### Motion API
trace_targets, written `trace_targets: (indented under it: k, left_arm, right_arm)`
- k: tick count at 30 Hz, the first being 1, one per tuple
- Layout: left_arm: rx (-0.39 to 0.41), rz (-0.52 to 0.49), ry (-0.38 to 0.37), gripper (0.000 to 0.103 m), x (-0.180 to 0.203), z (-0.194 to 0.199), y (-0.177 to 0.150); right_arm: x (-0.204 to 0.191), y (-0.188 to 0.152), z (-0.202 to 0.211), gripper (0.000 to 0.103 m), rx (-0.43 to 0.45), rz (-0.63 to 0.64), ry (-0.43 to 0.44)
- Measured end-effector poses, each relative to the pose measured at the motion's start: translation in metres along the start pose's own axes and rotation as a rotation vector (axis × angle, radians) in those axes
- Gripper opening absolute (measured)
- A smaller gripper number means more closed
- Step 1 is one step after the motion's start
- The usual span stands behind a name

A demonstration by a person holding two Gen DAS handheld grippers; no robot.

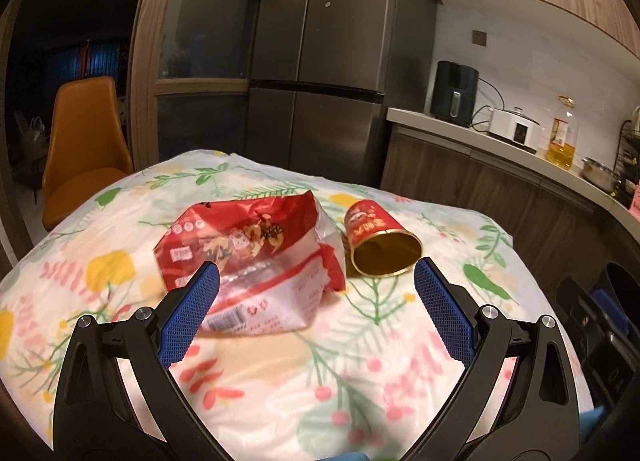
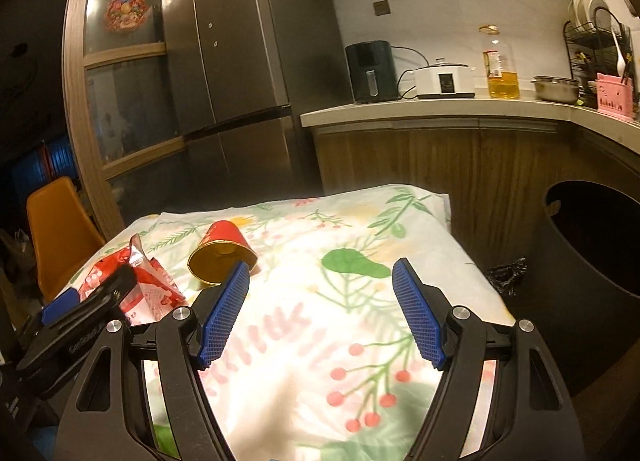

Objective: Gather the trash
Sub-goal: 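Grasp the red snack packet with the left tool while the right tool grasps the red paper cup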

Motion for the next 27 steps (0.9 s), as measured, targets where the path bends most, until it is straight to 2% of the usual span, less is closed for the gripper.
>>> trace_targets:
  k: [4, 8, 11, 15, 16, 18, 21, 27]
  left_arm:
    - [-0.014, -0.008, 0.013, 0.091, 0.002, -0.021, 0.002]
    - [-0.047, -0.019, 0.027, 0.079, 0.005, -0.04, -0.002]
    - [-0.09, -0.031, 0.046, 0.065, 0.002, -0.054, -0.01]
    - [-0.138, 0.003, 0.038, 0.042, -0.006, -0.065, -0.019]
    - [-0.145, 0.01, 0.031, 0.039, -0.007, -0.066, -0.02]
    - [-0.152, 0.024, 0.02, 0.024, -0.008, -0.066, -0.023]
    - [-0.148, 0.038, 0.01, 0.011, -0.012, -0.064, -0.025]
    - [-0.137, 0.072, -0.003, 0.005, -0.019, -0.058, -0.024]
  right_arm:
    - [-0.002, 0.0, -0.014, 0.073, -0.005, 0.015, 0.001]
    - [-0.007, -0.002, -0.03, 0.072, -0.014, 0.027, 0.008]
    - [-0.015, -0.006, -0.043, 0.072, -0.03, 0.048, 0.022]
    - [-0.029, -0.013, -0.059, 0.069, -0.053, 0.082, 0.045]
    - [-0.033, -0.015, -0.064, 0.068, -0.062, 0.088, 0.056]
    - [-0.041, -0.019, -0.072, 0.068, -0.079, 0.095, 0.076]
    - [-0.051, -0.024, -0.085, 0.066, -0.102, 0.112, 0.095]
    - [-0.063, -0.03, -0.104, 0.064, -0.145, 0.136, 0.109]
Point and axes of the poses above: each gripper's, at about its wrist camera, not at the fingertips, and z roughly against the way its jaws point, x to its right, y to its top, the point moved 7 cm from there along -z, roughly the way its jaws point, and after that the axes turned 12 degrees about x, right-handed, at the moved point
